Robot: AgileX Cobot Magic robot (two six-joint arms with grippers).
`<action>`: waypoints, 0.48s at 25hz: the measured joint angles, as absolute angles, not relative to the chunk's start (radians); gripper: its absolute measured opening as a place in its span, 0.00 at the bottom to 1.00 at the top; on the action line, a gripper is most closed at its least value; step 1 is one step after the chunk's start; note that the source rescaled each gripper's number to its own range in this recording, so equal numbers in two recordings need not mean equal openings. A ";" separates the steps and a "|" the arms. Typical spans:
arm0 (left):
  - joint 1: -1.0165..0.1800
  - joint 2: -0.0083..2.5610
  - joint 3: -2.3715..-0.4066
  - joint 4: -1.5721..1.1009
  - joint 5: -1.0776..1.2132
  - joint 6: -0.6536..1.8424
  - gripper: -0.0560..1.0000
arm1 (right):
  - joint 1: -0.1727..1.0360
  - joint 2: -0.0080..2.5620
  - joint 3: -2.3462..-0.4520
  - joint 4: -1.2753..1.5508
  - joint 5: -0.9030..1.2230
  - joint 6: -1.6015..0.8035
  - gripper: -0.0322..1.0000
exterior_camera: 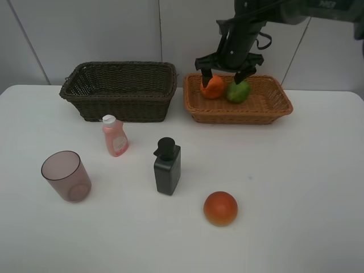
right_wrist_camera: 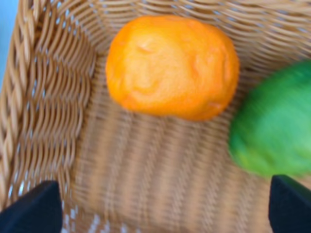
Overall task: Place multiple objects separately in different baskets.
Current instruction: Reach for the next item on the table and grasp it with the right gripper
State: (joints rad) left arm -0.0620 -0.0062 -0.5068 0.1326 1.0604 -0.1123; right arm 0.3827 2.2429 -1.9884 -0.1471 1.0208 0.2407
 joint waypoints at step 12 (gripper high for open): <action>-0.062 -0.006 -0.507 0.133 1.060 -0.112 0.98 | 0.470 1.915 -1.598 -0.086 1.025 0.211 0.81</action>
State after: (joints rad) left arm -0.0620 -0.0062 -0.5068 0.1326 1.0604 -0.1123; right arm 0.4701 1.9150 -1.5978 -0.0857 1.0250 0.2112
